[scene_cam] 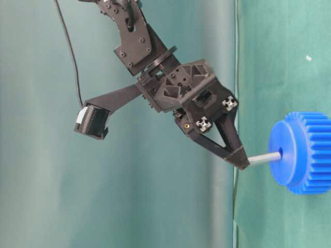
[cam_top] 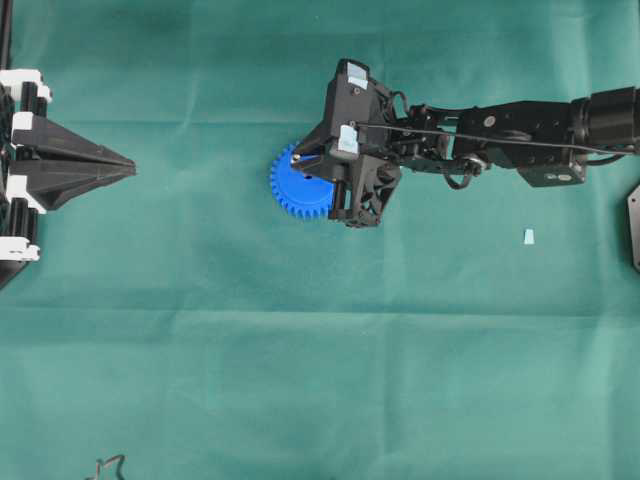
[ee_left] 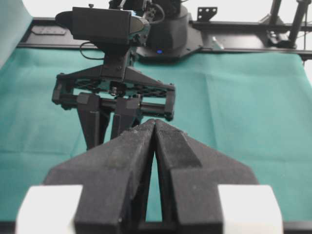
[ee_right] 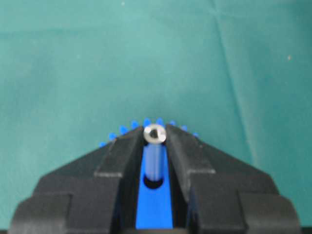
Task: Insert the shaft into the center hole of the gear.
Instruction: 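Align the held shaft vertically above the gear hole with the right gripper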
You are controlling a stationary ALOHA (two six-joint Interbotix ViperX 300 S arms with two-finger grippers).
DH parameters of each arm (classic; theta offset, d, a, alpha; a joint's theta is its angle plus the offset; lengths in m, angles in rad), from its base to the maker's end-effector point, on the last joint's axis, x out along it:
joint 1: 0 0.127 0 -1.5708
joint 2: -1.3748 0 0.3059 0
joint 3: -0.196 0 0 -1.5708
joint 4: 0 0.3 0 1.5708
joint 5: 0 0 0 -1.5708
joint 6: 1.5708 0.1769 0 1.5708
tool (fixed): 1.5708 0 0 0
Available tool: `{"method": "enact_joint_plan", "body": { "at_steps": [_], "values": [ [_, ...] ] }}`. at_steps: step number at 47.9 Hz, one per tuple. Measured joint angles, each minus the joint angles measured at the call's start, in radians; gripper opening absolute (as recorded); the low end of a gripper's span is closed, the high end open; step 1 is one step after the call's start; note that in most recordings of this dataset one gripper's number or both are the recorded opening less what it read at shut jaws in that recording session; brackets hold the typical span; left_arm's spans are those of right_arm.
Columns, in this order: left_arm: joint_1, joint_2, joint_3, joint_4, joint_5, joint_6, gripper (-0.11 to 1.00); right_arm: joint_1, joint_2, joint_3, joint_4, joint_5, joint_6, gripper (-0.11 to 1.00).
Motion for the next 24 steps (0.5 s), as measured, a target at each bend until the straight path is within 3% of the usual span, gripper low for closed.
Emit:
{"method": "enact_joint_plan", "body": {
  "at_steps": [24],
  "values": [
    [0.0, -0.002, 0.0, 0.0, 0.002, 0.0, 0.0, 0.0, -0.067, 0.018, 0.0, 0.006, -0.002, 0.17]
  ]
}}
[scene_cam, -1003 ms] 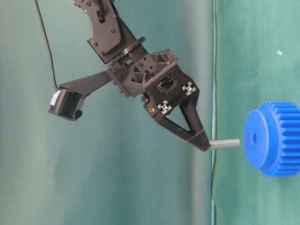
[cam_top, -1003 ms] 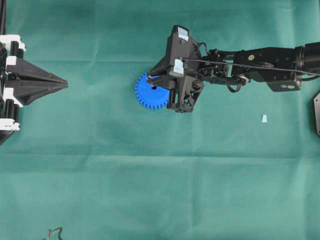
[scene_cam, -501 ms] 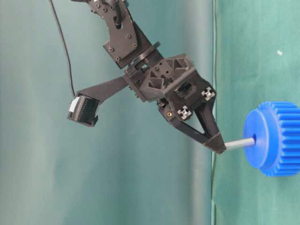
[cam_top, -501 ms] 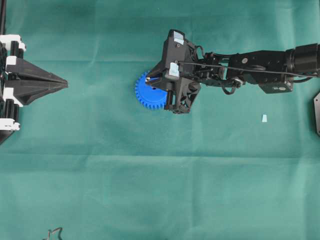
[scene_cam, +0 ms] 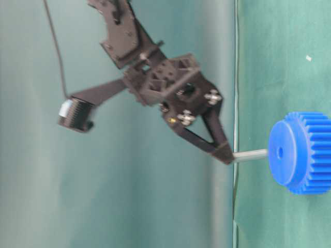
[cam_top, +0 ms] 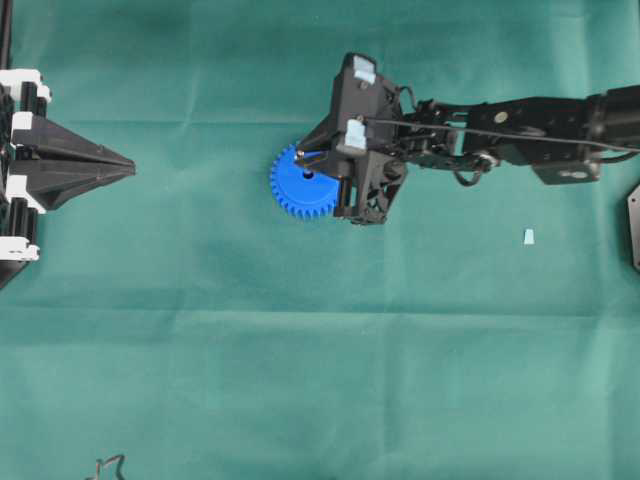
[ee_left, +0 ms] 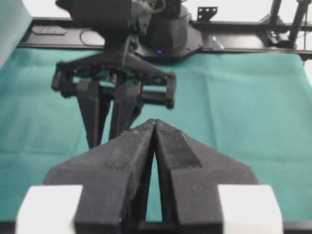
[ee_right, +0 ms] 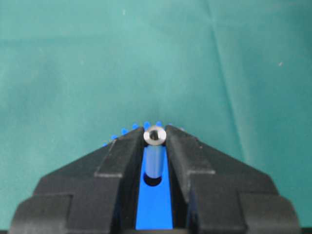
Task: Insert the shaft into the center hole of the gear.
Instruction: 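Align the held shaft vertically above the gear hole with the right gripper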
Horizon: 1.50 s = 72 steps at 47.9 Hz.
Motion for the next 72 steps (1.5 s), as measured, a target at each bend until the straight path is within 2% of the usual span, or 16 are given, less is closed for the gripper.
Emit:
{"method": "enact_joint_plan", "body": {
  "at_steps": [9, 20, 36, 58, 72],
  "values": [
    [0.0, 0.002, 0.0, 0.0, 0.0, 0.0, 0.0, -0.002, -0.011, 0.014, 0.0, -0.009, 0.002, 0.17],
    [0.0, 0.0, 0.0, 0.0, 0.0, 0.0, 0.0, -0.002, -0.006, 0.021, 0.0, -0.074, 0.003, 0.17],
    [-0.002, 0.0, 0.0, 0.0, 0.0, 0.0, 0.0, 0.021, 0.061, 0.029, 0.017, -0.115, 0.006, 0.17],
    [-0.002, 0.0, 0.0, 0.0, 0.0, 0.0, 0.0, 0.023, 0.06, 0.035, 0.02, -0.137, 0.006, 0.17],
    [0.0, 0.0, 0.0, -0.002, 0.0, 0.0, 0.0, 0.023, 0.014, 0.06, 0.021, -0.164, 0.005, 0.17]
  ]
}}
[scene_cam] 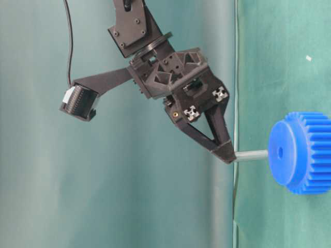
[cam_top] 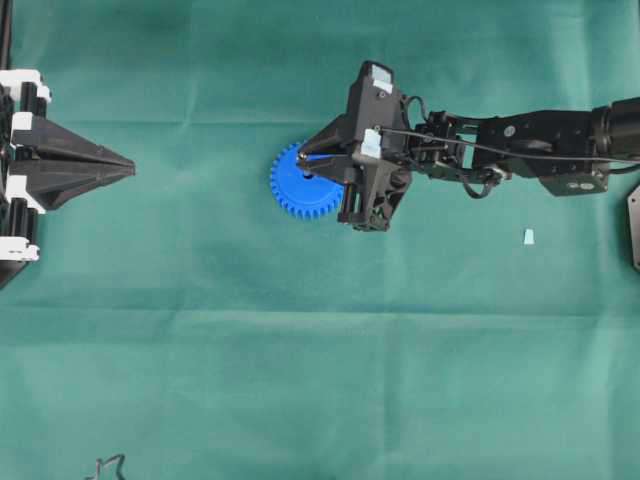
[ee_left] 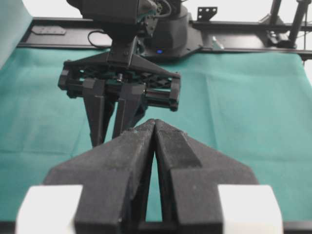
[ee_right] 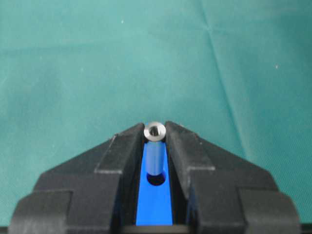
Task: Insert the shaft into the center hole of the gear.
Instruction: 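Align the held shaft vertically above the gear hole with the right gripper, then push the shaft down into the gear's center hole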
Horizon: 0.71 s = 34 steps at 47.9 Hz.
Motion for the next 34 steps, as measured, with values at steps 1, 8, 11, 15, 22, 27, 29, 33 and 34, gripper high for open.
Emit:
{"method": "enact_joint_plan", "body": {
  "at_steps": [1, 8, 11, 15, 22, 27, 29, 33, 34],
  "values": [
    [-0.002, 0.0, 0.0, 0.0, 0.0, 0.0, 0.0, 0.0, 0.0, 0.0, -0.002, -0.002, 0.0, 0.17],
    [-0.002, 0.0, 0.0, 0.002, 0.0, 0.0, 0.0, 0.0, 0.0, 0.003, -0.002, -0.012, 0.0, 0.17],
    [-0.002, 0.0, 0.0, 0.002, 0.0, 0.0, 0.0, 0.0, 0.0, 0.005, 0.0, -0.015, 0.0, 0.17],
    [0.0, 0.0, 0.0, 0.002, 0.0, 0.0, 0.0, 0.0, 0.0, 0.009, -0.002, -0.017, 0.0, 0.17],
    [0.0, 0.0, 0.0, 0.002, 0.0, 0.0, 0.0, 0.0, 0.018, 0.02, 0.0, -0.034, 0.002, 0.17],
    [0.0, 0.0, 0.0, 0.002, 0.0, 0.0, 0.0, 0.0, 0.058, 0.023, 0.005, -0.064, 0.002, 0.17],
    [0.0, 0.0, 0.0, 0.0, 0.0, 0.0, 0.0, 0.002, 0.075, 0.025, 0.012, -0.075, 0.002, 0.17],
    [0.0, 0.0, 0.0, 0.0, 0.0, 0.0, 0.0, 0.003, 0.103, 0.026, 0.029, -0.091, 0.002, 0.17],
    [0.0, 0.0, 0.0, 0.002, 0.0, 0.0, 0.0, 0.003, 0.106, 0.026, 0.032, -0.094, 0.002, 0.17]
  ]
}}
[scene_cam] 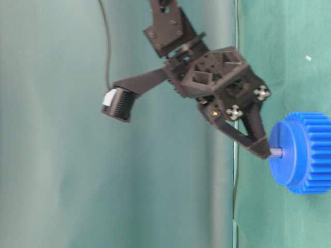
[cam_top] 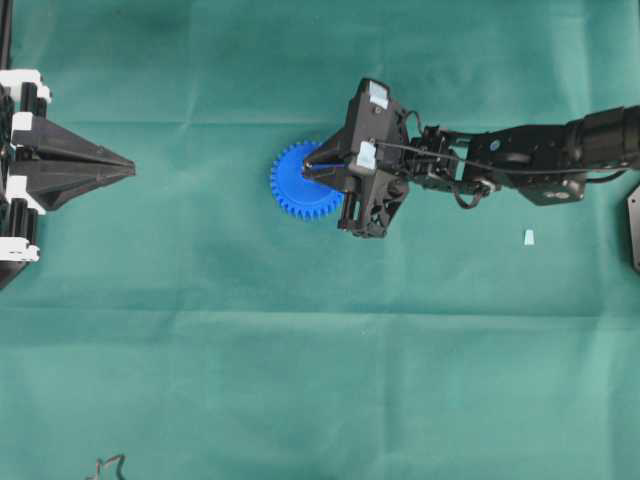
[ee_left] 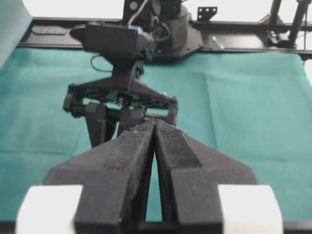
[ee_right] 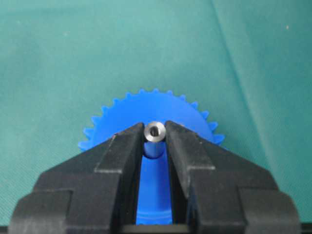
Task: Insert the shaft into the center hole of the gear.
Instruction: 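Push the shaft down into the gear's center hole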
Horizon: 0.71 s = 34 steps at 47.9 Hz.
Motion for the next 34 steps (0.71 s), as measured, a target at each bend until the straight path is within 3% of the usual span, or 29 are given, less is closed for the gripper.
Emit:
{"method": "enact_joint_plan", "body": {
  "at_steps": [34],
  "values": [
    [-0.002, 0.0, 0.0, 0.0, 0.0, 0.0, 0.0, 0.003, 0.02, 0.002, 0.011, 0.026, 0.002, 0.17]
  ]
}}
